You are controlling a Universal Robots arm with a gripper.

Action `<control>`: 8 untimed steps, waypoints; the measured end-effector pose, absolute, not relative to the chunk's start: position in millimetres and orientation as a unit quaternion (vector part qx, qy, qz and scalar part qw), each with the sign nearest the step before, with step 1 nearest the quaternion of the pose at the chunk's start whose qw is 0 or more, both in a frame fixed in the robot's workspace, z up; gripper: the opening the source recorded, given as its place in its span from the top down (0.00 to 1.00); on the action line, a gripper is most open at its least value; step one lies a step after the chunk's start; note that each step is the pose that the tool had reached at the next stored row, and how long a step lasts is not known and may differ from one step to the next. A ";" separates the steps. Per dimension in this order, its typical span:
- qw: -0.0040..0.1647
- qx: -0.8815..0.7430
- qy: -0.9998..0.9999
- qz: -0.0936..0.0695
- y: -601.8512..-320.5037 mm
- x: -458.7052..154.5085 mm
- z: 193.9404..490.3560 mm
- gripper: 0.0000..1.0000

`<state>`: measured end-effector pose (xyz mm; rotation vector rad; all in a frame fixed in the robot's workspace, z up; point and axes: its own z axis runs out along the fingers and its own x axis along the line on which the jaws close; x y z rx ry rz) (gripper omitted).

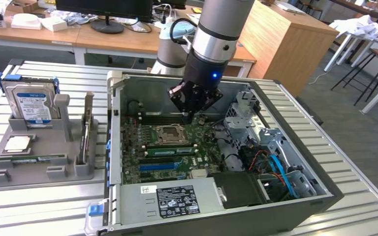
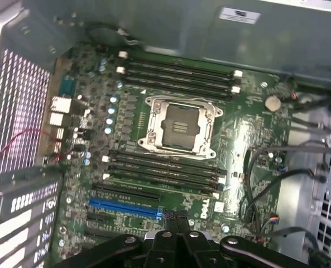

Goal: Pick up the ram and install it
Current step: 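Press down the ram until it locks into place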

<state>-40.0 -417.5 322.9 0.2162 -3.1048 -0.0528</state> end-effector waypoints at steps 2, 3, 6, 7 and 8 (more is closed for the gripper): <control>0.014 0.053 -0.998 -0.017 -417.5 -40.0 322.7 0.90; 0.014 0.045 -0.999 -0.017 -417.5 -40.0 322.5 0.90; 0.014 0.021 -1.000 -0.018 -417.5 -40.0 322.3 0.90; 0.014 0.018 -1.000 -0.018 -417.4 -40.0 322.2 0.90; 0.014 0.018 -1.000 -0.018 -417.4 -40.0 322.2 0.90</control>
